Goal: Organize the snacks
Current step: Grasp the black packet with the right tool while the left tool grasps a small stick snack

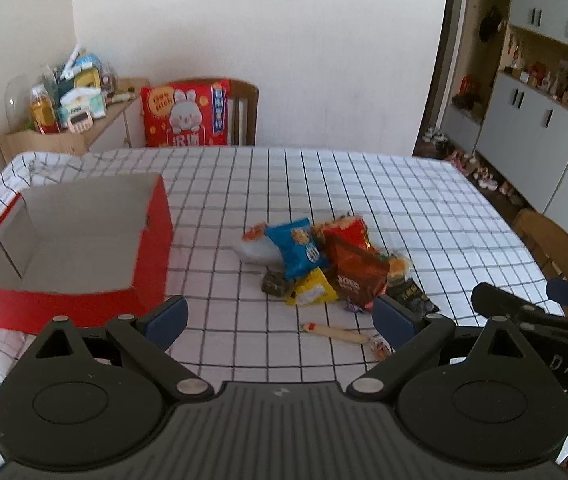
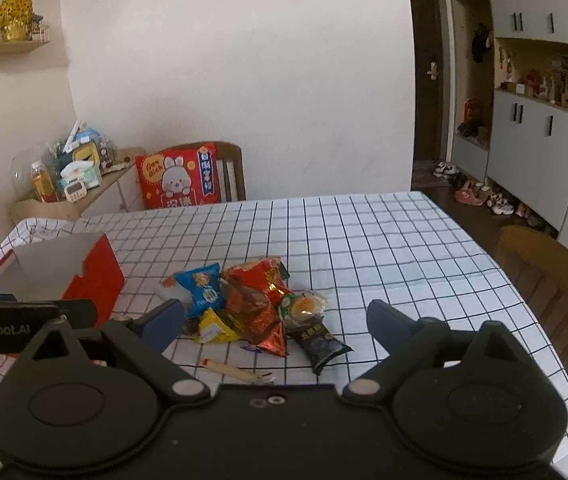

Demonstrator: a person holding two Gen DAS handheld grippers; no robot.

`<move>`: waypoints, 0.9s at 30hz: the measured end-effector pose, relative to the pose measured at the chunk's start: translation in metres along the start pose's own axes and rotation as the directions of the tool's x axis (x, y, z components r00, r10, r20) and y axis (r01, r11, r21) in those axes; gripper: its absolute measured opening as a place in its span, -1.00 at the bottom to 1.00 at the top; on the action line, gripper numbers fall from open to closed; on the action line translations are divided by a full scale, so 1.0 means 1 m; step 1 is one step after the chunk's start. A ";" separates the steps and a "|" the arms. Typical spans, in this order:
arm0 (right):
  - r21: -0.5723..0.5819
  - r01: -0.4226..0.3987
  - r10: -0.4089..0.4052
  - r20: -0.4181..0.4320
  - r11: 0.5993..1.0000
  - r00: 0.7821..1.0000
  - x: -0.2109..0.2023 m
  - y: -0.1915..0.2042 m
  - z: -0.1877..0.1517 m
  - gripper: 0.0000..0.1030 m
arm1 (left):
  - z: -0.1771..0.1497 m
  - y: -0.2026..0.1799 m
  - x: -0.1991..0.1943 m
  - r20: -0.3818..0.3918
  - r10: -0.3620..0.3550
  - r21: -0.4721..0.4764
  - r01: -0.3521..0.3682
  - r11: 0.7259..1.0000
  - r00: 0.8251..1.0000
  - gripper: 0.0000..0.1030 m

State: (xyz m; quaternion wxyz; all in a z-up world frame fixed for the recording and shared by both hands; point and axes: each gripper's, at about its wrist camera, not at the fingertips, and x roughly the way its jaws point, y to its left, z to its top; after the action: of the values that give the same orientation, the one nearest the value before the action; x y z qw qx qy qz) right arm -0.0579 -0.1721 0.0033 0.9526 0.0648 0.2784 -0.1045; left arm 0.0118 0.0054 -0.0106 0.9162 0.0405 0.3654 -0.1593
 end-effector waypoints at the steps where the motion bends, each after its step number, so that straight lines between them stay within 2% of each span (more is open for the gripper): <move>1: 0.009 -0.006 0.006 -0.014 1.000 1.000 0.005 -0.007 0.001 0.88 | 0.001 -0.003 0.006 -0.018 -0.001 0.000 0.001 1.000 1.000 0.93; 7: 0.062 -0.025 0.033 -0.126 0.998 0.992 0.041 -0.044 0.004 0.86 | 0.002 -0.018 0.037 -0.111 -0.025 -0.020 0.023 1.000 0.993 0.93; 13: 0.127 -0.070 0.096 -0.205 0.989 0.974 0.072 -0.068 0.005 0.72 | 0.000 -0.027 0.063 -0.152 -0.018 -0.040 0.012 0.999 0.988 0.91; 17: 0.063 -0.101 0.113 -0.239 0.993 0.965 0.097 -0.074 0.007 0.72 | -0.005 -0.040 0.082 -0.212 -0.019 -0.043 0.010 0.999 0.977 0.91; 21: -0.042 -0.131 0.115 -0.268 0.990 0.956 0.124 -0.075 0.005 0.61 | -0.018 -0.056 0.101 -0.253 -0.006 -0.015 0.002 1.000 0.968 0.91; 24: -0.064 -0.156 0.128 -0.319 0.986 0.939 0.147 -0.079 0.005 0.55 | -0.028 -0.063 0.118 -0.300 -0.016 -0.035 0.006 0.999 0.954 0.90; 27: -0.065 -0.209 0.170 -0.380 0.976 0.909 0.165 -0.078 0.001 0.47 | -0.034 -0.067 0.134 -0.346 -0.037 -0.062 0.017 0.998 0.938 0.78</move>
State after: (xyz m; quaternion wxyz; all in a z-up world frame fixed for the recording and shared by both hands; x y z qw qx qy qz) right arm 0.0598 -0.2748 -0.0910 0.8902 0.0605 0.4512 0.0173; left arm 0.0592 -0.0869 -0.1240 0.8361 0.0364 0.5260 -0.1518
